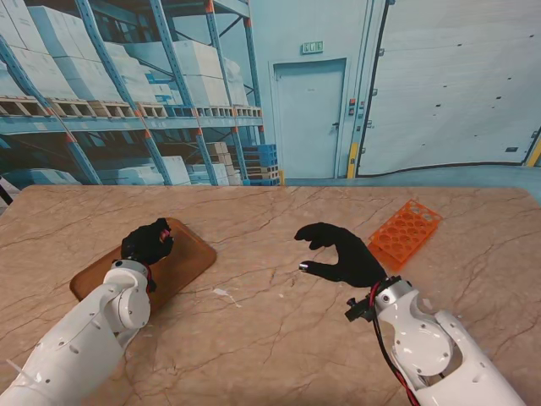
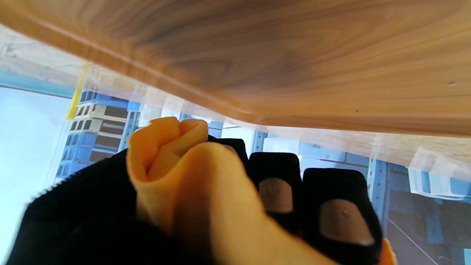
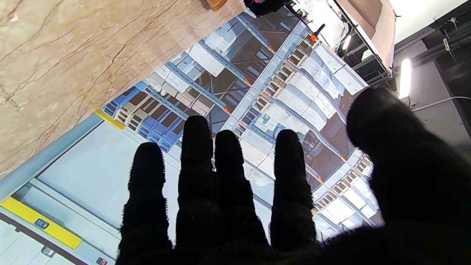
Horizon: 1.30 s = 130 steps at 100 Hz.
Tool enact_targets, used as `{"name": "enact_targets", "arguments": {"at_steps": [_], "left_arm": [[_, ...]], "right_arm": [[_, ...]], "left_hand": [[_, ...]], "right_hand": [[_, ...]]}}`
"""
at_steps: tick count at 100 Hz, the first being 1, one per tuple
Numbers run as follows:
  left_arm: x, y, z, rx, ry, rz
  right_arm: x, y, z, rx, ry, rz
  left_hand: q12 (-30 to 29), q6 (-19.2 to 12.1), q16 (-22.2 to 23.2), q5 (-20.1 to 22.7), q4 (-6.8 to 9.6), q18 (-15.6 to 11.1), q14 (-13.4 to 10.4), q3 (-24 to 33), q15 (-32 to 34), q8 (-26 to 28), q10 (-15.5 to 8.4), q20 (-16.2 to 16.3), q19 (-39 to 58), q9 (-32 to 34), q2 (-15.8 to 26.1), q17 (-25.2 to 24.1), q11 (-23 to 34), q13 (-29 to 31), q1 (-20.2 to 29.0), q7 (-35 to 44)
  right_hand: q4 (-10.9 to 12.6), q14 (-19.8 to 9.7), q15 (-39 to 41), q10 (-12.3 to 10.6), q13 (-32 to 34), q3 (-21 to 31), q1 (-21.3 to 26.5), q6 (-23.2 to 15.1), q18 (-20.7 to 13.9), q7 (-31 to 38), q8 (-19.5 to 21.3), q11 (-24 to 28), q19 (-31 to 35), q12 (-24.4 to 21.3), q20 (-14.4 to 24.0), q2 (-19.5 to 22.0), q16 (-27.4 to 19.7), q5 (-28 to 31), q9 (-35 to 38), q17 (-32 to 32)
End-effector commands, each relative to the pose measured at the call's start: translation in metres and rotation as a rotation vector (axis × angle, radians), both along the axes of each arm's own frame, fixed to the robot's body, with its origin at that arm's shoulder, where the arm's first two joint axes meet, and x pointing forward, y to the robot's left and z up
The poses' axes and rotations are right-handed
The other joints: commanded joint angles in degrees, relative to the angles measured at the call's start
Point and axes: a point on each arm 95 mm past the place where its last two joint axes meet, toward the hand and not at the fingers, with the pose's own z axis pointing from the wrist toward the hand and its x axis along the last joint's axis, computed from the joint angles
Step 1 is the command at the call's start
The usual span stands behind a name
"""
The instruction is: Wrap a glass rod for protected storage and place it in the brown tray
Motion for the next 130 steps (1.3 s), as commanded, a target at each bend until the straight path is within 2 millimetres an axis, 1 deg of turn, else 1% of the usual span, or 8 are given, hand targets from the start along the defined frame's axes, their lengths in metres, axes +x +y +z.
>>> {"name": "enact_targets", "arguments": {"at_steps": [1, 44, 58, 66, 85, 100, 116, 130], "left_arm": [[0.000, 0.004, -0.004, 0.023, 0.006, 0.017], [-0.007, 0.018, -0.018, 0.090, 0.071, 0.120], [-0.014, 0.020, -0.022, 0.063, 0.130, 0.138], [-0.018, 0.022, -0.023, 0.051, 0.177, 0.136], [-0.021, 0.023, -0.025, 0.043, 0.199, 0.142], [-0.022, 0.024, -0.024, 0.056, 0.188, 0.137], [-0.024, 0.026, -0.021, 0.082, 0.184, 0.120], [-0.025, 0.030, -0.020, 0.125, 0.181, 0.104]], "right_arm": [[-0.001, 0.002, 0.000, 0.002, -0.001, 0.000], [0.001, 0.004, -0.001, -0.005, 0.018, 0.003], [0.002, 0.004, -0.001, -0.005, 0.021, 0.004], [0.002, 0.005, -0.002, -0.005, 0.023, 0.004], [0.002, 0.005, -0.002, -0.005, 0.025, 0.006], [0.003, 0.005, -0.002, -0.002, 0.024, 0.003], [0.002, 0.005, -0.002, 0.000, 0.022, 0.000], [0.002, 0.005, -0.001, 0.003, 0.019, -0.003]], "left_hand": [[1.1, -1.6, 2.0, -2.3, -2.54, 0.4, 2.8, -1.9, -0.6, 1.3, 0.2, -3.9, 13.9, -2.4, 2.4, -0.2, -1.3, -2.9, 2.5, -1.0], [1.4, -2.0, 4.2, -5.5, -2.98, -1.3, 3.8, -12.7, -3.0, 1.4, 0.9, -3.7, 13.0, -7.7, 6.8, -2.6, -4.6, -7.9, 8.3, -2.1], [3.0, -3.1, 10.0, -8.1, -3.31, 8.6, 9.1, -22.1, -16.5, 3.3, 4.4, 18.0, -10.0, -17.6, 9.9, -26.3, -11.3, -23.8, 14.1, -4.4], [3.9, -3.8, 9.5, -9.9, -3.20, 8.2, 9.3, -30.6, -25.9, 5.3, 4.9, 23.6, -23.2, -22.9, 13.1, -42.4, -14.2, -34.7, 19.2, -5.1], [4.2, -4.8, 1.6, -10.3, -2.74, 3.2, 5.6, -33.6, -41.0, 6.2, 5.1, 17.3, -33.9, -32.7, 13.6, -60.4, -27.1, -48.2, 20.7, -5.9], [-13.1, -4.8, -5.4, -10.8, -2.56, 1.9, 3.9, -10.6, -48.9, 4.7, 5.5, 13.7, -34.9, -39.2, 4.0, -63.9, -33.8, -52.3, 6.8, -9.4], [-23.2, -4.4, -12.7, -12.1, 8.15, 1.6, 2.7, -9.9, -57.8, -3.9, 5.8, 9.4, -41.9, -43.3, 9.4, -66.1, -41.6, -54.5, -4.1, -24.1], [-29.2, -3.8, -16.0, -15.0, 2.64, 1.8, 2.8, -20.9, -63.4, -9.3, 6.3, 5.4, -50.2, -46.1, 5.6, -66.3, -47.0, -55.6, -4.5, -30.9]], "right_hand": [[1.2, -0.1, 1.1, -0.1, -1.1, 0.3, -2.6, -0.9, -0.1, -0.4, 0.4, -0.3, -1.1, 0.6, 1.7, 1.1, 0.7, 0.2, -0.5, 0.3], [1.4, 0.1, 1.2, -0.1, -0.8, 2.5, -2.9, -1.0, -0.1, -0.3, 0.5, -0.3, -1.0, 0.5, 1.8, 1.8, 0.8, 0.8, -0.1, 0.4], [1.3, 0.1, 1.2, 0.0, -0.8, 3.1, -3.1, -1.0, 0.0, -0.4, 0.5, -0.3, -1.0, 0.5, 1.9, 1.9, 0.8, 0.9, 0.1, 0.4], [1.2, 0.1, 1.2, 0.0, -0.7, 3.3, -3.3, -1.0, 0.0, -0.4, 0.5, -0.3, -1.0, 0.5, 1.9, 1.9, 0.8, 0.9, 0.2, 0.4], [1.2, 0.1, 1.2, 0.0, -0.5, 3.7, -3.4, -1.1, 0.0, -0.4, 0.5, -0.3, -1.0, 0.6, 1.9, 2.1, 0.8, 0.9, 0.3, 0.4], [1.2, 0.2, 1.3, 0.0, -0.5, 4.0, -3.5, -1.0, 0.0, -0.4, 0.5, -0.3, -1.0, 0.6, 1.9, 2.2, 0.9, 1.0, 0.4, 0.5], [1.2, 0.2, 1.4, 0.1, -0.4, 4.1, -3.6, -1.0, 0.0, -0.3, 0.6, -0.2, -0.9, 0.6, 2.0, 2.2, 0.9, 1.1, 0.5, 0.5], [1.1, 0.2, 1.5, 0.1, -0.3, 4.1, -3.6, -1.0, 0.0, -0.3, 0.6, -0.1, -0.9, 0.6, 2.0, 2.3, 1.0, 1.1, 0.6, 0.6]]}}
